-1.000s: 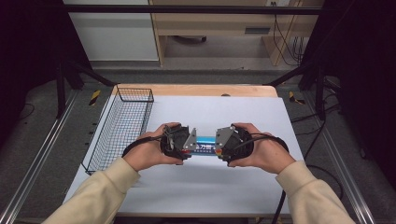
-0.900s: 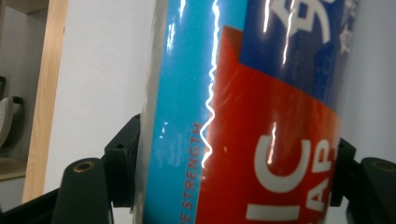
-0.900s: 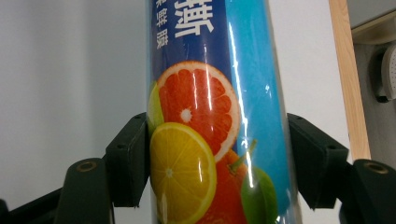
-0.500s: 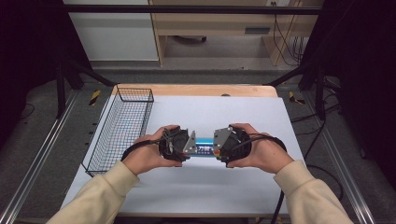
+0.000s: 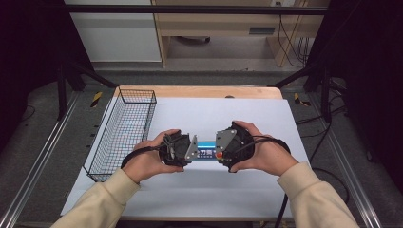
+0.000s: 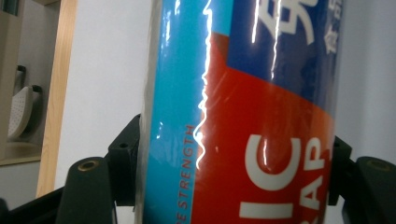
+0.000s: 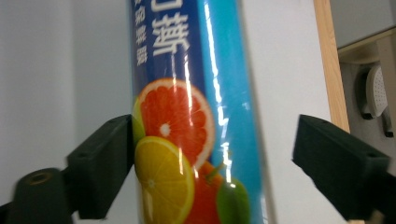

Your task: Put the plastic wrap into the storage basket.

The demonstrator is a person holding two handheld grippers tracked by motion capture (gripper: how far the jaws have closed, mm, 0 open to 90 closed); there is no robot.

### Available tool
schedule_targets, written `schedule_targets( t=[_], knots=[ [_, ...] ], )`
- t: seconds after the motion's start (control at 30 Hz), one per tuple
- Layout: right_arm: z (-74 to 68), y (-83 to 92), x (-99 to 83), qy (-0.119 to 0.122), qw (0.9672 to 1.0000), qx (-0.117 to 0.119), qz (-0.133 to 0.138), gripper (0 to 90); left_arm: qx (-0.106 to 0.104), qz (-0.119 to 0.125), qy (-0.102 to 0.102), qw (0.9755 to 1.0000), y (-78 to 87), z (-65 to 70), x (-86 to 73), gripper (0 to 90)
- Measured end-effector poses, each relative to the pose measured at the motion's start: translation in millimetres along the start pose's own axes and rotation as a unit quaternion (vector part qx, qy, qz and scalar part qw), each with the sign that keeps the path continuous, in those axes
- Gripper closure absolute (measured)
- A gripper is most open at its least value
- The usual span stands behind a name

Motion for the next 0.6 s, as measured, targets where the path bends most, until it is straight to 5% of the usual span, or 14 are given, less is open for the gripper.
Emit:
schedule_targets(
  t=[0.6],
  knots=[
    [-3.6,32.1,-39.0,-0.024,0.9988,-0.041,0.011,5.2,0.003,0.004,0.028,0.9996,-5.1,-6.9,-10.6,30.6]
  ],
)
Point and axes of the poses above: each handheld gripper's, and its own axes: y roughly backward along the jaws, x roughly out of its top, z roughly to its right, the point moved 9 cm from there along -y, roughly forward along the jaws, and after that the axes turned 15 degrees about y, right-handed, at the moved point
